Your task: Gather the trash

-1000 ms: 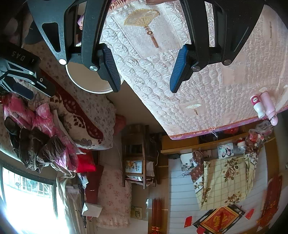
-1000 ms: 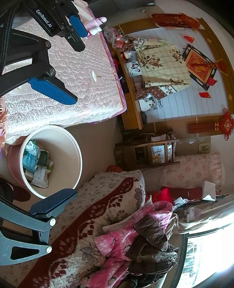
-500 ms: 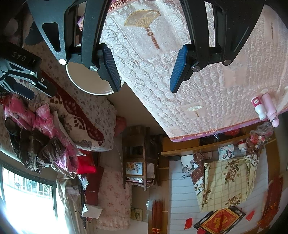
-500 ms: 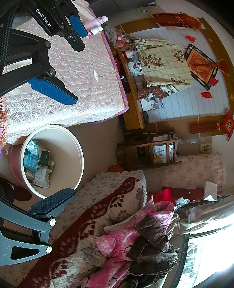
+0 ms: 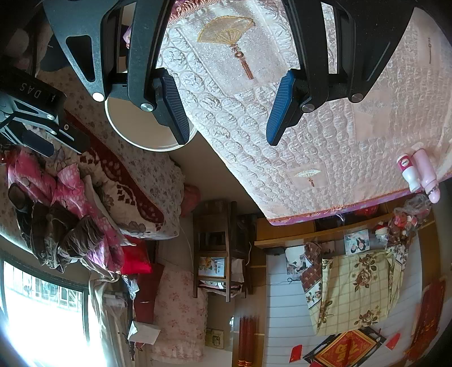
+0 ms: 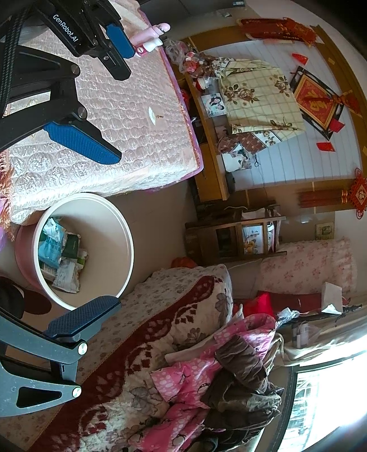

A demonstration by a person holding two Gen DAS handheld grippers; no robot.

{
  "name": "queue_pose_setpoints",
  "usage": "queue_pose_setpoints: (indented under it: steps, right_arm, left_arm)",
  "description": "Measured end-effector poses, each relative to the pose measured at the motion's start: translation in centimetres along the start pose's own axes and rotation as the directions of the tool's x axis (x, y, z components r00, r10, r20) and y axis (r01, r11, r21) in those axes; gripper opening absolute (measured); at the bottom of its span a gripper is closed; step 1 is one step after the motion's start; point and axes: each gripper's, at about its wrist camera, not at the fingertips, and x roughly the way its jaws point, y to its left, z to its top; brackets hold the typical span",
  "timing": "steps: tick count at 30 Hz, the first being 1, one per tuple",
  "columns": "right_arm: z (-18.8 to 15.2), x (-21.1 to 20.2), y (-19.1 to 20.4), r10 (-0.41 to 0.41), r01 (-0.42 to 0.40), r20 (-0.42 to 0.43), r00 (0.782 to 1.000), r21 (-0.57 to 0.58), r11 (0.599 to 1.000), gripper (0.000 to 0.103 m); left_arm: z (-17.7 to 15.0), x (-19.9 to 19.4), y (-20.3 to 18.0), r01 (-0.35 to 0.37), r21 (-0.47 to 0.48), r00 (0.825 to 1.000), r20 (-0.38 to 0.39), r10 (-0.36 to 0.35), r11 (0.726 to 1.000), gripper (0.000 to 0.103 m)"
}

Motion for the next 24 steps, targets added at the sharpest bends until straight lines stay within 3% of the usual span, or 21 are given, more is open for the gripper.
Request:
queue_pose_setpoints:
  steps: [24]
  right_arm:
    - [0.12,-0.04,0.04,-0.002,0.002,-0.001,1.000,-0.004,1.000,0.093]
  left_arm:
    - [-0.23,0.20,-0.01,0.000,-0.011,1.000,-0.005,0.000,1.000,0.055]
